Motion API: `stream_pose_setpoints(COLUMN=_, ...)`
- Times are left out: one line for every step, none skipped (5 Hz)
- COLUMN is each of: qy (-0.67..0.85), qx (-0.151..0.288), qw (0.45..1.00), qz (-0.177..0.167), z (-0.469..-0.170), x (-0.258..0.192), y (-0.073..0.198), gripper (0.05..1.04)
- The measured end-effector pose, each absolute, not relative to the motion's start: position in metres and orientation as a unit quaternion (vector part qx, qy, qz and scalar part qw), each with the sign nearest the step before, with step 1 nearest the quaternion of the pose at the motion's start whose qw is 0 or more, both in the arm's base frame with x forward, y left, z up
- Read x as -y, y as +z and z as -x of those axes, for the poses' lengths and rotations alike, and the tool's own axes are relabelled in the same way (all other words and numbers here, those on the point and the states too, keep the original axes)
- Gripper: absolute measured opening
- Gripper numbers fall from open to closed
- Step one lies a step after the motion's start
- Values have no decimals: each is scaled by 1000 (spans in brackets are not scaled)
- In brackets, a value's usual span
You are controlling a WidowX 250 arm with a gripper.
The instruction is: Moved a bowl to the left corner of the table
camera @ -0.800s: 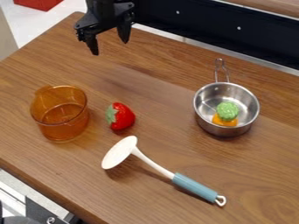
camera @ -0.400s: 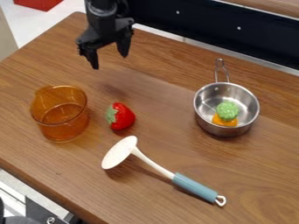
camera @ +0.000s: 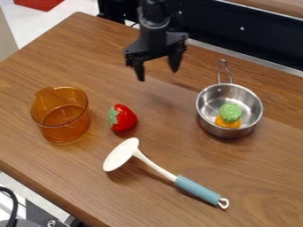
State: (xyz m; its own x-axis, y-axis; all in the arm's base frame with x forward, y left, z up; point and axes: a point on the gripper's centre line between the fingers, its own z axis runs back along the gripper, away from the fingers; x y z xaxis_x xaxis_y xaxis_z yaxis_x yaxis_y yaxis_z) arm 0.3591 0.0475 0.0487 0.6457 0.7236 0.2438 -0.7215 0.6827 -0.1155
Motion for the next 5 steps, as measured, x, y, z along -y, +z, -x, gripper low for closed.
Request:
stream_pose_setpoints(qy=344, qx=134, qw=928, qz=44, z=-355, x=-24, y=62, gripper=1000)
stream_pose_setpoints(qy=319, qx=119, qw=938, qz=61, z=-349, x=-7, y=71, gripper=1000)
stream_pose_setpoints(qy=283, qx=91, qw=952, qz=67, z=-341, x=9, y=70, gripper=1000)
stream_pose_setpoints(qy=248, qx=90, qw=962, qz=63, z=-342, x=27, y=66, gripper=1000)
stream_pose_setpoints(qy=236, qx=102, qw=965, qz=51, z=-336, x=39, y=47, gripper=1000)
